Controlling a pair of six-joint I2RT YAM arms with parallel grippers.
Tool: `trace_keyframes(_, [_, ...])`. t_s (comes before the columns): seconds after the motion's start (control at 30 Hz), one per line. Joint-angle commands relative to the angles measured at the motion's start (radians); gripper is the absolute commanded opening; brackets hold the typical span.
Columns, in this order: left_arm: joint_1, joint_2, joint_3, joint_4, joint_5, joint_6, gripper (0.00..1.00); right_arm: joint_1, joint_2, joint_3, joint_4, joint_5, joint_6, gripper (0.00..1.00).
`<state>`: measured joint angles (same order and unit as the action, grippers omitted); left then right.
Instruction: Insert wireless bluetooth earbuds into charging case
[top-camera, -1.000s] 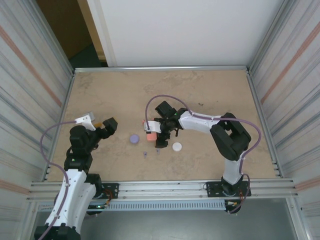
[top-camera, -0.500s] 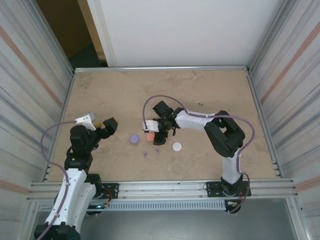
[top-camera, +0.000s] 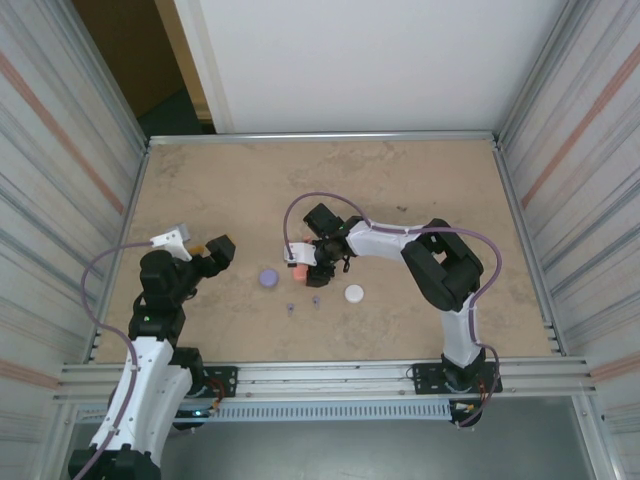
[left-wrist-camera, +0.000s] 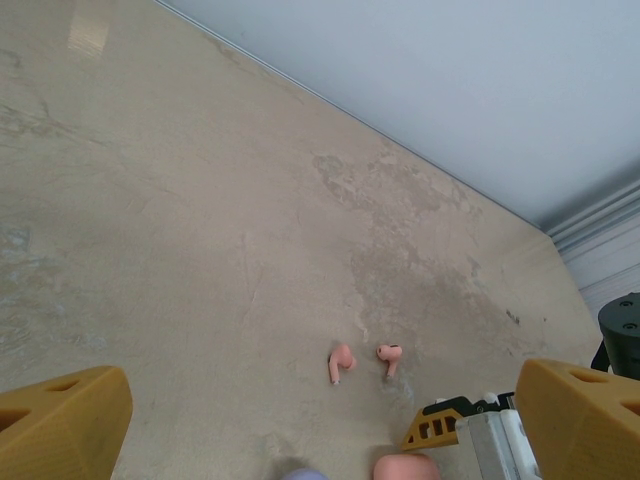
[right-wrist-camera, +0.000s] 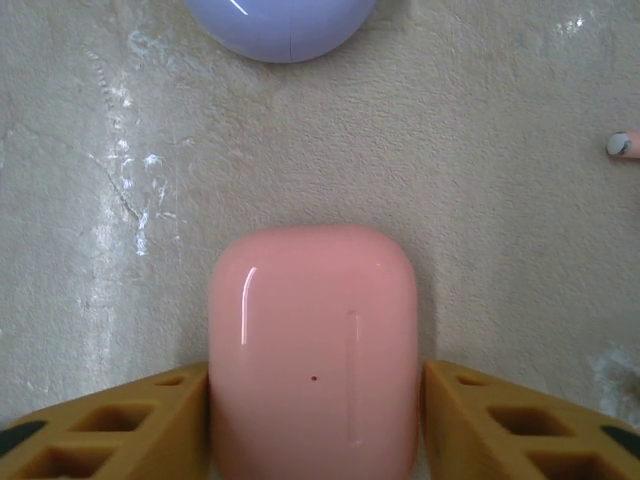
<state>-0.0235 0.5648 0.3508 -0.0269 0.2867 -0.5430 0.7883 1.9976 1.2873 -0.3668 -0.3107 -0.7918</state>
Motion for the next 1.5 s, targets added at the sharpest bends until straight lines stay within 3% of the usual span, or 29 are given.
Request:
trace_keyframes(0.0, [-0.002, 0.001, -0.001, 0.002, -0.002, 0.018, 0.99, 0.009, -0.005, 0.006, 0.001, -0.004, 0.014, 0.49])
trace_keyframes(0.37, [-0.002, 0.019, 0.041, 0.023, 0.143, -0.008, 0.96, -0.012, -0.241, -0.13, 0.185, 0.017, 0.008, 0.44])
trace_keyframes(0.5, [-0.001, 0.05, 0.076, 0.051, 0.263, -0.015, 0.92, -0.028, -0.344, -0.182, 0.238, 0.04, -0.012, 0.43])
trace_keyframes(0.77, [-0.025, 0.195, 0.126, 0.261, 0.591, -0.094, 0.8, -0.045, -0.513, -0.241, 0.288, 0.099, -0.074, 0.43])
trace_keyframes(0.9, [-0.154, 0.237, 0.171, 0.254, 0.595, -0.032, 0.8, -0.045, -0.57, -0.262, 0.318, 0.121, -0.104, 0.43])
trace_keyframes(1.1, [-0.334, 0.312, 0.247, 0.206, 0.492, 0.08, 0.83, -0.038, -0.635, -0.298, 0.381, 0.131, -0.118, 0.42])
trace_keyframes(1.47, [-0.403, 0.426, 0.265, 0.325, 0.431, 0.022, 0.79, -0.032, -0.694, -0.345, 0.439, 0.104, -0.09, 0.42])
